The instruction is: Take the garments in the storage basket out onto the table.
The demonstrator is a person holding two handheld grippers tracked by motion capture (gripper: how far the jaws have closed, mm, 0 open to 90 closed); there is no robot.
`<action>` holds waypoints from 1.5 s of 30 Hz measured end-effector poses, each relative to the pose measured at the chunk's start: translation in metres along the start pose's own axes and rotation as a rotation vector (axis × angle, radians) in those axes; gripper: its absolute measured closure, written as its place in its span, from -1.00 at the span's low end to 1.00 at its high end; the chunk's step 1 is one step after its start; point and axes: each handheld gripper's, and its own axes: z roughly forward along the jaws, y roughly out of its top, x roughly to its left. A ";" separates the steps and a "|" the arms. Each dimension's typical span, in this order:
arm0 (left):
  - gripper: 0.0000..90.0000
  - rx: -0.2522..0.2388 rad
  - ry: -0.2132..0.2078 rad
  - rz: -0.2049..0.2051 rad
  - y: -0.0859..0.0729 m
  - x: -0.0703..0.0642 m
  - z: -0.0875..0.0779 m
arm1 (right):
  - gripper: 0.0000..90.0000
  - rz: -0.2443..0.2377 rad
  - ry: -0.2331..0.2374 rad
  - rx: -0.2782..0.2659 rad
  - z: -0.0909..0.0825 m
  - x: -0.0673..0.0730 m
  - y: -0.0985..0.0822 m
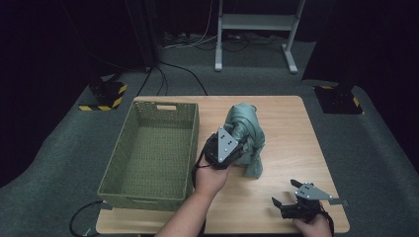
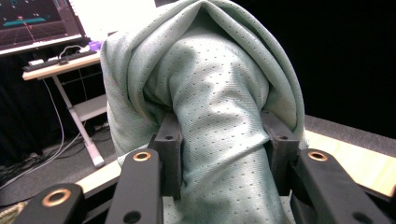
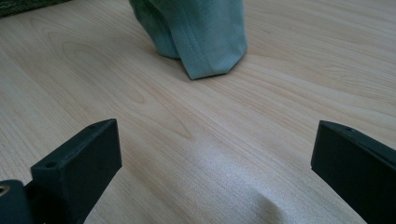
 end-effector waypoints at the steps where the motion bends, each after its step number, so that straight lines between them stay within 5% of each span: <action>1: 0.31 0.006 -0.002 -0.002 -0.001 -0.001 0.001 | -0.97 0.000 0.000 0.000 0.000 0.000 0.000; 45: 0.29 0.261 -0.080 -0.096 -0.080 -0.026 0.055 | -0.97 0.006 0.007 -0.002 0.000 -0.001 0.000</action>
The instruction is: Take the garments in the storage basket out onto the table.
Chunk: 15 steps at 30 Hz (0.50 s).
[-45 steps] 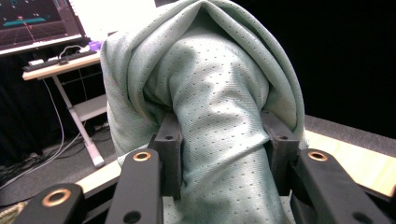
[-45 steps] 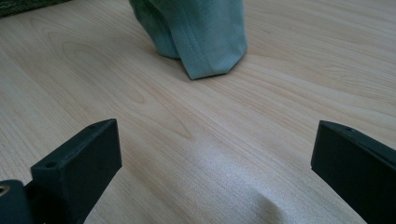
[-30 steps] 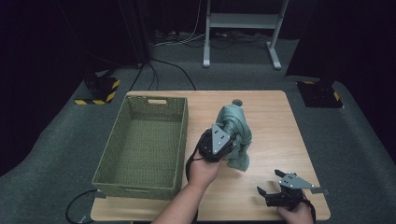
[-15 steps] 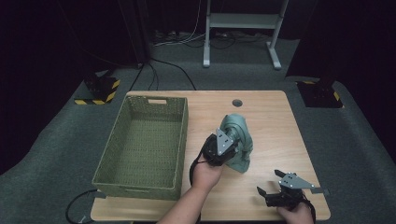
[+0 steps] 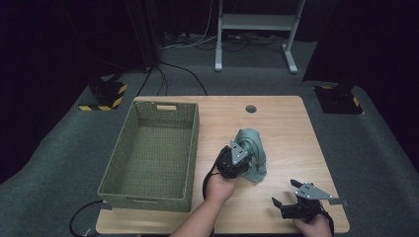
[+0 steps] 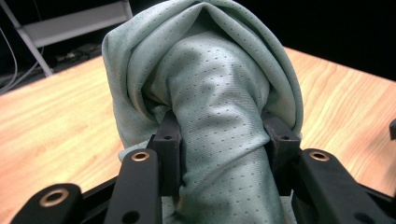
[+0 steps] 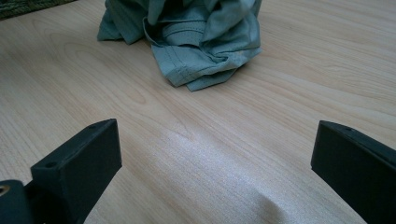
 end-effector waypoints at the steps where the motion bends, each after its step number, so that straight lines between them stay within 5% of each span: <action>1: 0.29 0.008 -0.002 0.000 -0.002 0.000 0.002 | -0.97 0.000 0.000 0.000 0.000 0.000 0.000; 15: 0.27 0.065 -0.031 -0.040 -0.013 0.003 0.014 | -0.97 -0.004 -0.001 0.003 0.000 0.000 0.000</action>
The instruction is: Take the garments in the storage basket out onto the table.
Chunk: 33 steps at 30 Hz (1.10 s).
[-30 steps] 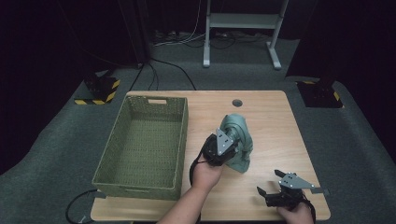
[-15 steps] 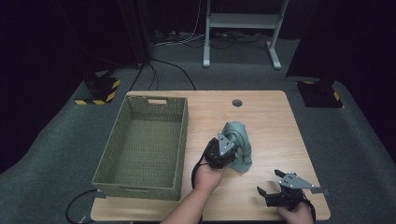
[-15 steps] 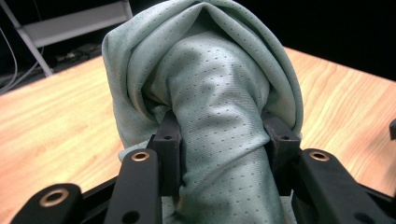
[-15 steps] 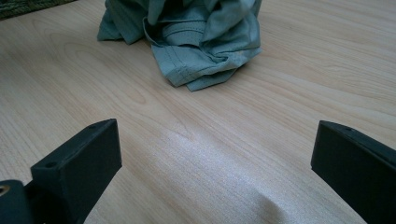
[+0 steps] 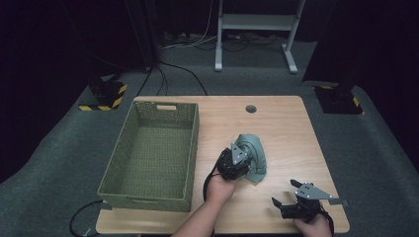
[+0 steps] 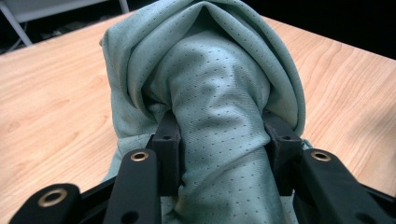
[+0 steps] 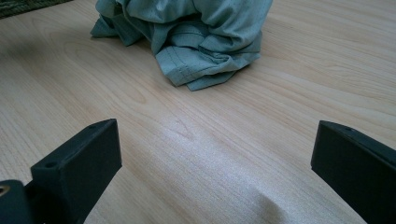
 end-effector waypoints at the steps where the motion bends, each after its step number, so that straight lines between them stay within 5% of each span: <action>1: 0.27 0.004 -0.004 -0.005 -0.001 0.000 0.001 | -0.97 -0.001 0.000 0.000 0.000 0.000 0.000; 22: 0.18 0.037 -0.017 -0.042 -0.003 0.004 0.005 | -0.97 0.012 0.006 -0.025 -0.001 -0.001 -0.001; 33: -0.27 0.021 -0.013 -0.047 0.006 0.008 -0.001 | -0.97 -0.001 0.002 -0.006 0.000 0.001 0.000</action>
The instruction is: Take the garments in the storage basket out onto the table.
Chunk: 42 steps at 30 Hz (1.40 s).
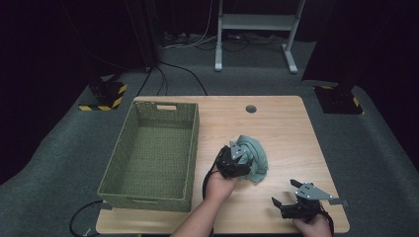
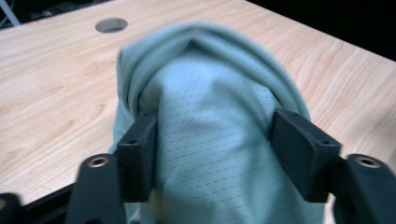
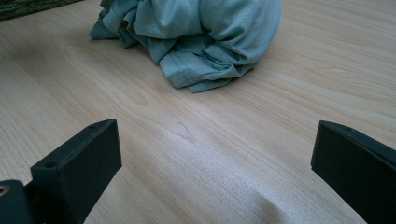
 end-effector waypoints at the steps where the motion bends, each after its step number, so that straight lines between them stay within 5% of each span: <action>1: -0.34 -0.005 0.001 -0.004 0.001 0.000 -0.002 | -0.97 -0.001 -0.002 0.001 0.000 0.000 0.000; 16: -0.92 -0.036 -0.047 0.009 0.015 -0.001 -0.025 | -0.97 -0.003 -0.002 0.006 0.001 0.001 0.000; 32: -0.94 -0.088 -0.079 0.024 0.012 0.002 -0.057 | -0.97 -0.012 -0.003 0.012 0.003 0.002 0.001; 42: -0.94 -0.078 -0.078 0.009 0.004 0.003 -0.076 | -0.97 -0.010 -0.002 0.014 0.003 0.002 0.001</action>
